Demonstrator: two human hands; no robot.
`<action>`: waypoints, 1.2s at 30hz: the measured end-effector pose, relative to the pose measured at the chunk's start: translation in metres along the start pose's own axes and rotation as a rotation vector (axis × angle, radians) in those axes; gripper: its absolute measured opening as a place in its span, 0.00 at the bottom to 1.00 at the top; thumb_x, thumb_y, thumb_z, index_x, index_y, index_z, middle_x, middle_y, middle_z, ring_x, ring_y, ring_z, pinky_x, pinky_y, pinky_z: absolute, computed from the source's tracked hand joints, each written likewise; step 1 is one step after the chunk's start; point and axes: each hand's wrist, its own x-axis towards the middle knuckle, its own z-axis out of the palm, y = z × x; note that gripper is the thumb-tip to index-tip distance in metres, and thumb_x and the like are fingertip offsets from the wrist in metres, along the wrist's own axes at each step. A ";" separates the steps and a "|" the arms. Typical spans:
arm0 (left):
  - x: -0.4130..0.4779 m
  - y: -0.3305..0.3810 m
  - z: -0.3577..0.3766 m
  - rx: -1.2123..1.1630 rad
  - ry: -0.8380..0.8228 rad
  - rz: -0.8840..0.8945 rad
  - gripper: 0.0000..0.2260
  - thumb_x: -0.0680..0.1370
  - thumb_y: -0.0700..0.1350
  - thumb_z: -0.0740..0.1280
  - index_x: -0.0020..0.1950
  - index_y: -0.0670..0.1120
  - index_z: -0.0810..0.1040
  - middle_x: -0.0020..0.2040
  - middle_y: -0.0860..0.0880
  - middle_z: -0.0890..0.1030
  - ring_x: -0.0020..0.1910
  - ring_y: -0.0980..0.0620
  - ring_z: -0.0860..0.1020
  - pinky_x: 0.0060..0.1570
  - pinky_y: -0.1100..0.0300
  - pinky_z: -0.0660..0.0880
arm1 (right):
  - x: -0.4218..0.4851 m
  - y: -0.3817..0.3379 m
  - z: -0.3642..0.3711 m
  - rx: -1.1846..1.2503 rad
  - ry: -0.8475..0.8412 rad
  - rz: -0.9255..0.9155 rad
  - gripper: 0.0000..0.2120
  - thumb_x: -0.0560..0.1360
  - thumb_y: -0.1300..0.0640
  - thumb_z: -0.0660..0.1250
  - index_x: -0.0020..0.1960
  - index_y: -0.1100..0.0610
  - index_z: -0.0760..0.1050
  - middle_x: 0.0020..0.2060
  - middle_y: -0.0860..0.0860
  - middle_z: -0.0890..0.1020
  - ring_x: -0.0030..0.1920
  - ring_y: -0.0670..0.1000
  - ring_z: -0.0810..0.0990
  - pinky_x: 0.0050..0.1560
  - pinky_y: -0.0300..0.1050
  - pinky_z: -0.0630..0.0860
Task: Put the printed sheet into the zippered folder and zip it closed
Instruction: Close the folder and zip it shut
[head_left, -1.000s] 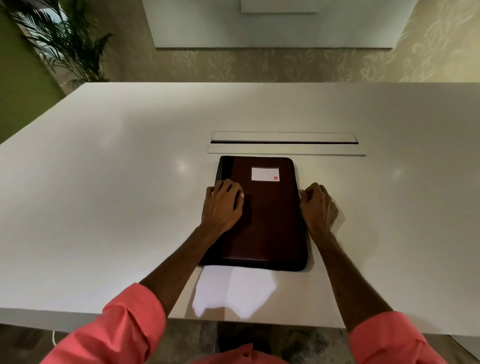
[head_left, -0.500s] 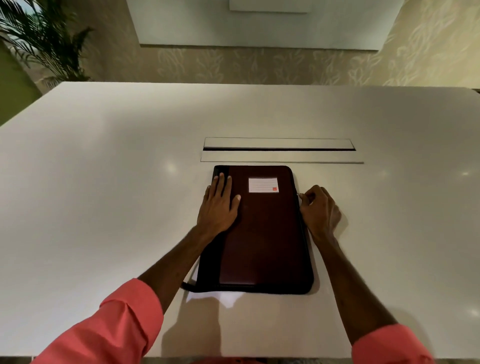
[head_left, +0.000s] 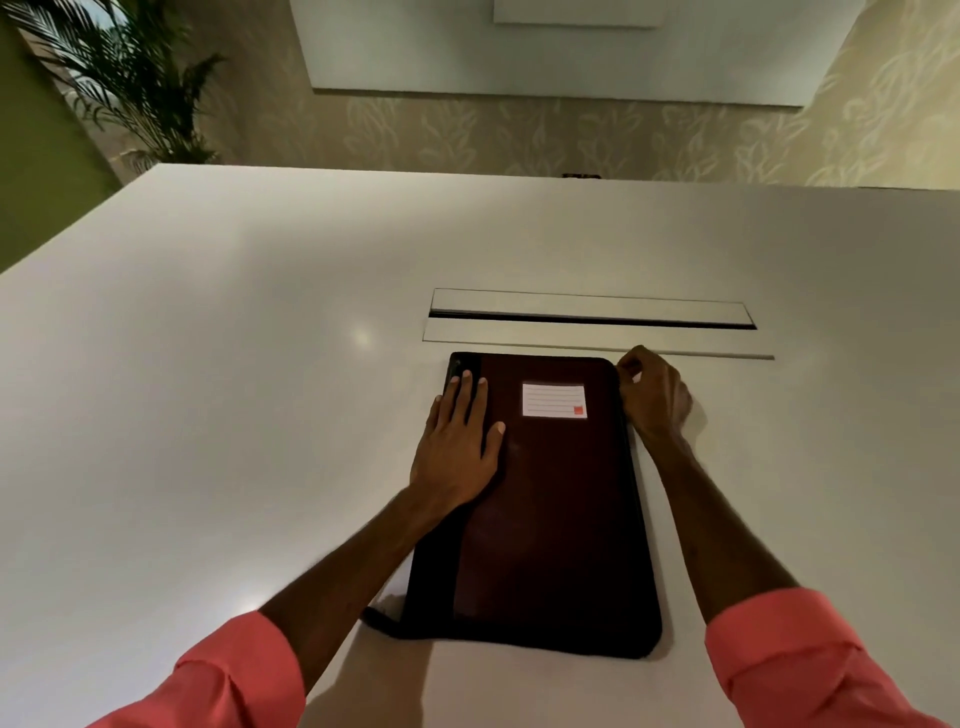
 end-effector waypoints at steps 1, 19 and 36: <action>0.000 -0.001 0.001 0.005 0.004 0.001 0.32 0.89 0.60 0.48 0.90 0.48 0.46 0.90 0.46 0.45 0.90 0.47 0.44 0.90 0.46 0.47 | 0.006 -0.001 -0.001 0.018 -0.042 -0.024 0.02 0.82 0.54 0.68 0.51 0.51 0.80 0.49 0.48 0.86 0.48 0.54 0.84 0.48 0.50 0.81; 0.002 -0.006 0.004 0.030 0.019 0.019 0.33 0.88 0.61 0.48 0.90 0.48 0.46 0.90 0.45 0.45 0.90 0.46 0.44 0.90 0.47 0.46 | 0.073 -0.034 -0.001 -0.043 -0.489 -0.273 0.08 0.80 0.48 0.74 0.55 0.51 0.83 0.53 0.49 0.85 0.53 0.53 0.83 0.59 0.59 0.81; 0.003 -0.002 0.003 0.022 0.020 0.021 0.33 0.88 0.62 0.46 0.90 0.48 0.48 0.90 0.46 0.46 0.90 0.47 0.44 0.90 0.47 0.47 | 0.039 -0.110 0.051 -0.023 -0.398 -0.448 0.06 0.81 0.49 0.71 0.54 0.51 0.82 0.49 0.47 0.86 0.50 0.51 0.84 0.58 0.54 0.80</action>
